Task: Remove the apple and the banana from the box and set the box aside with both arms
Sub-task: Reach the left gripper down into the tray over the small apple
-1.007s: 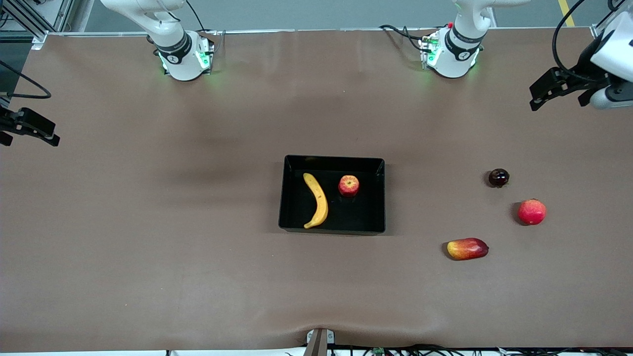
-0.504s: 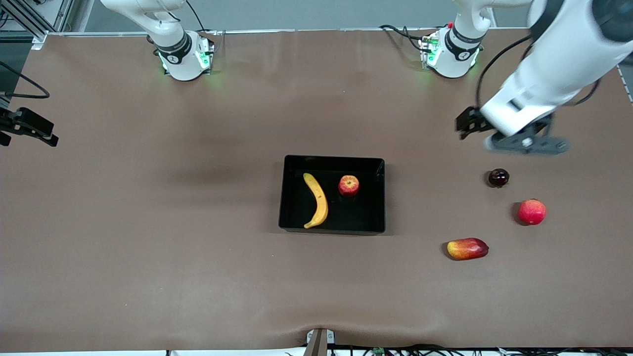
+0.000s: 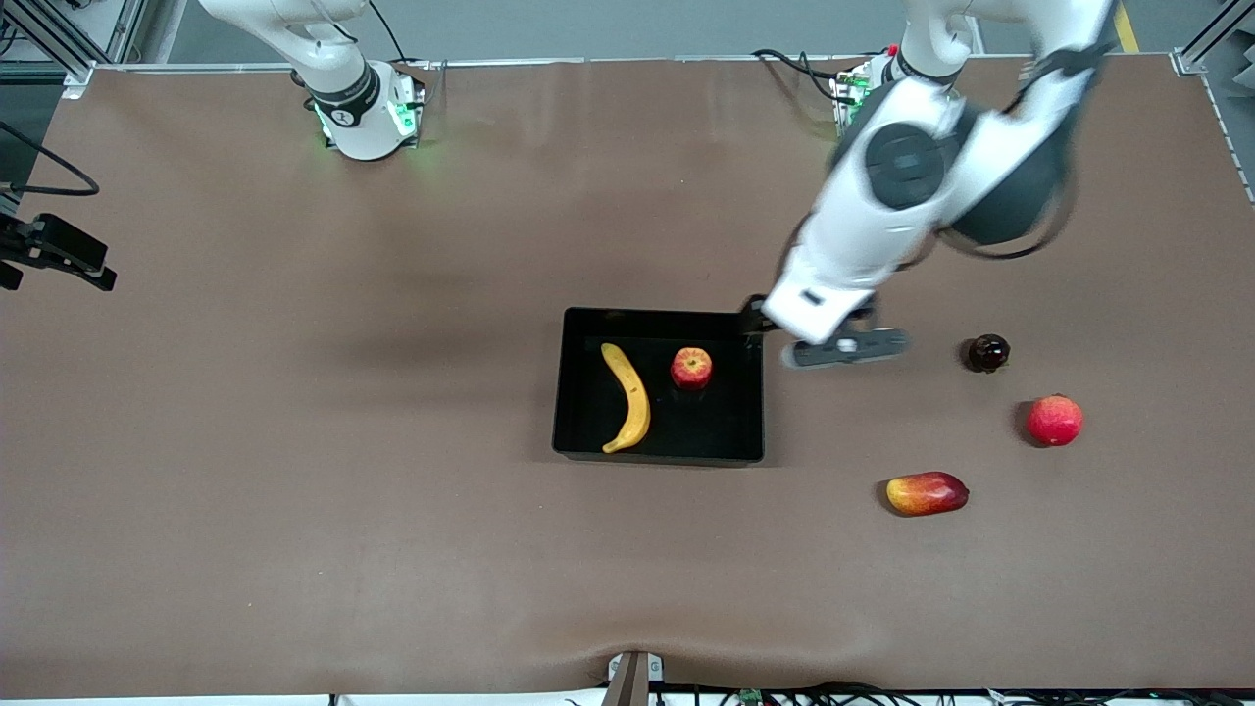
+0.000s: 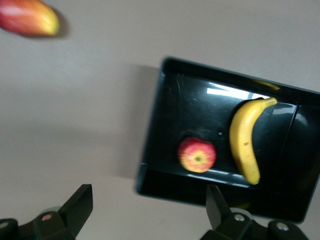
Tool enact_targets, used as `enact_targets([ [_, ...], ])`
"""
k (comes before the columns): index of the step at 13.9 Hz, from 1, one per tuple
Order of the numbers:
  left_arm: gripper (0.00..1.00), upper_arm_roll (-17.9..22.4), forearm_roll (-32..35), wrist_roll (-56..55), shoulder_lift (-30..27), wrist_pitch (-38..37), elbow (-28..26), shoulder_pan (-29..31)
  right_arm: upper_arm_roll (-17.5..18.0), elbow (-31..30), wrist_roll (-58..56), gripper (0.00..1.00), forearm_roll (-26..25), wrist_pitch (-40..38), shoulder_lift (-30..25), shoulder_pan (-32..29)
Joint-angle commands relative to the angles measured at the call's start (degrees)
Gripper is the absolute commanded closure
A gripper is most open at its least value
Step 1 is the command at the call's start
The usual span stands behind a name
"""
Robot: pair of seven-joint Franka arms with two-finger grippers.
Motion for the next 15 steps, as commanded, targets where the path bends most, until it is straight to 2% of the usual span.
enact_targets([
  [1, 0.00, 0.2, 3.9, -11.1, 4.4, 5.4, -1.0, -3.0, 0.0, 1.0, -0.2, 0.00, -0.5, -0.2, 0.5, 0.1],
  [3, 0.00, 0.1, 5.6, -17.7, 8.4, 7.0, -0.6, -5.1, 0.0, 1.0, -0.2, 0.00, -0.4, -0.2, 0.5, 0.1],
  [6, 0.00, 0.1, 5.9, -22.1, 12.9, 10.2, -0.5, -6.8, 0.0, 1.0, -0.2, 0.00, -0.4, -0.2, 0.5, 0.1],
  [11, 0.00, 0.1, 9.1, -22.3, 17.5, 13.6, 0.0, -6.9, 0.1, 1.0, -0.2, 0.00, -0.4, -0.2, 0.8, 0.2],
  [13, 0.10, 0.0, 9.2, -22.3, 18.8, 13.8, 0.8, -6.9, 0.1, 1.0, -0.2, 0.00, -0.4, -0.2, 0.8, 0.2],
  [15, 0.10, 0.0, 9.1, -22.4, 19.1, 16.0, 0.9, -6.9, 0.1, 1.0, -0.2, 0.00, -0.3, -0.2, 0.8, 0.3],
])
